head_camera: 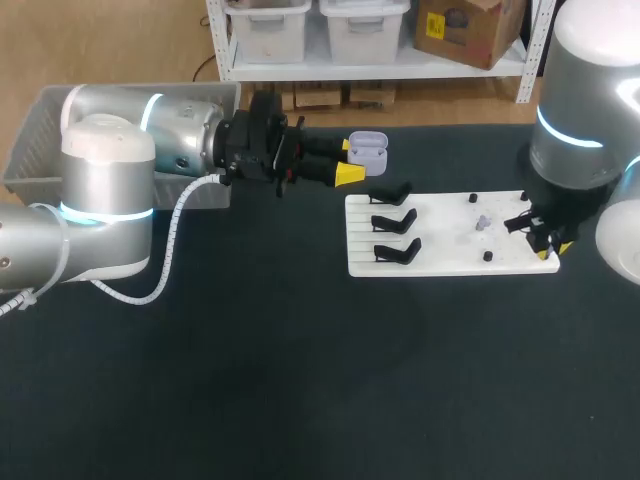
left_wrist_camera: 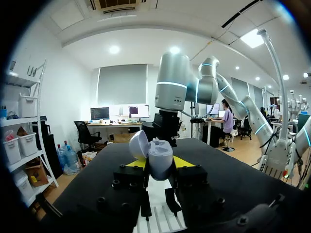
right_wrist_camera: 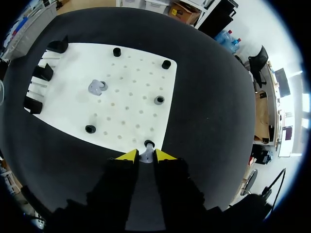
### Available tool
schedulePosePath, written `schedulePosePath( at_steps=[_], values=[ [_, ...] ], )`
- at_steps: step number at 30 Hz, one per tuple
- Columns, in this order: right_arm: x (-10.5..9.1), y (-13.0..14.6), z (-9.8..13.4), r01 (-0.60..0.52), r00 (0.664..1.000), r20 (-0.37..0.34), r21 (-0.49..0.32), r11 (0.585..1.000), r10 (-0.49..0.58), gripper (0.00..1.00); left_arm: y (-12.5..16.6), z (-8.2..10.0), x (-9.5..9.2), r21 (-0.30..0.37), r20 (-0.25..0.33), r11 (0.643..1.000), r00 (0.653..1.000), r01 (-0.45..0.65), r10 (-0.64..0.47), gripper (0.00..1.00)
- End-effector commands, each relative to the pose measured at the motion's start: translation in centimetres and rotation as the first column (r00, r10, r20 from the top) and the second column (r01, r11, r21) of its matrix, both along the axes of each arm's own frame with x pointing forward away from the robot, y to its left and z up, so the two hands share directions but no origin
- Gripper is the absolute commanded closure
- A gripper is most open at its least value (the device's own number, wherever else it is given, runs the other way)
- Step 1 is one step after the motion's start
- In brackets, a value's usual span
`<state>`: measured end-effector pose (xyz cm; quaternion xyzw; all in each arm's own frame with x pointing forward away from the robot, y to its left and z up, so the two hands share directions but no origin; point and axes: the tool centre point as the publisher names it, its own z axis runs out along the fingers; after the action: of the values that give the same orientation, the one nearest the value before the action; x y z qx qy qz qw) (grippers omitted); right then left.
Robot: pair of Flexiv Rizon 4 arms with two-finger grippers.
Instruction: Pick up each earbud case from the left stands, insert the matching earbuds, close the lid, and place the case in the box.
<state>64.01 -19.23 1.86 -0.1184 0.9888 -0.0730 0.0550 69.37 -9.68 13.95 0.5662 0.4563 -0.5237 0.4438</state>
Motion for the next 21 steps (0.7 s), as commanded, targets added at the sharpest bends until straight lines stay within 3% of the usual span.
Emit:
schedulePosePath(
  at_steps=[1, 6, 9, 15, 21],
  values=[
    [-1.1, 0.5, 2.1, -0.008, 1.000, 0.019, -0.012, 1.000, 0.009, 1.00, 0.0, -0.1, -0.2, -0.002, 0.003, 1.000, 1.000, -0.005, 0.005, 1.00],
    [-2.5, 1.7, 5.8, -0.021, 0.999, 0.032, -0.011, 1.000, 0.022, 1.00, 0.0, -0.1, -0.2, -0.002, 0.003, 1.000, 1.000, -0.005, 0.005, 1.00],
    [-3.1, 2.5, 7.8, -0.019, 1.000, 0.005, -0.006, 1.000, 0.019, 1.00, 0.0, -0.1, -0.2, -0.002, 0.003, 1.000, 1.000, -0.005, 0.005, 1.00],
    [-3.3, 4.0, 11.2, 0.108, 0.992, -0.065, 0.044, 0.993, -0.105, 1.00, 0.0, -0.1, -0.2, -0.002, 0.003, 1.000, 1.000, -0.005, 0.005, 1.00],
    [-3.3, 4.2, 11.9, 0.146, 0.988, -0.059, 0.036, 0.989, -0.144, 1.00, 0.0, -0.1, -0.2, -0.002, 0.003, 1.000, 1.000, -0.005, 0.005, 1.00]
  ],
)
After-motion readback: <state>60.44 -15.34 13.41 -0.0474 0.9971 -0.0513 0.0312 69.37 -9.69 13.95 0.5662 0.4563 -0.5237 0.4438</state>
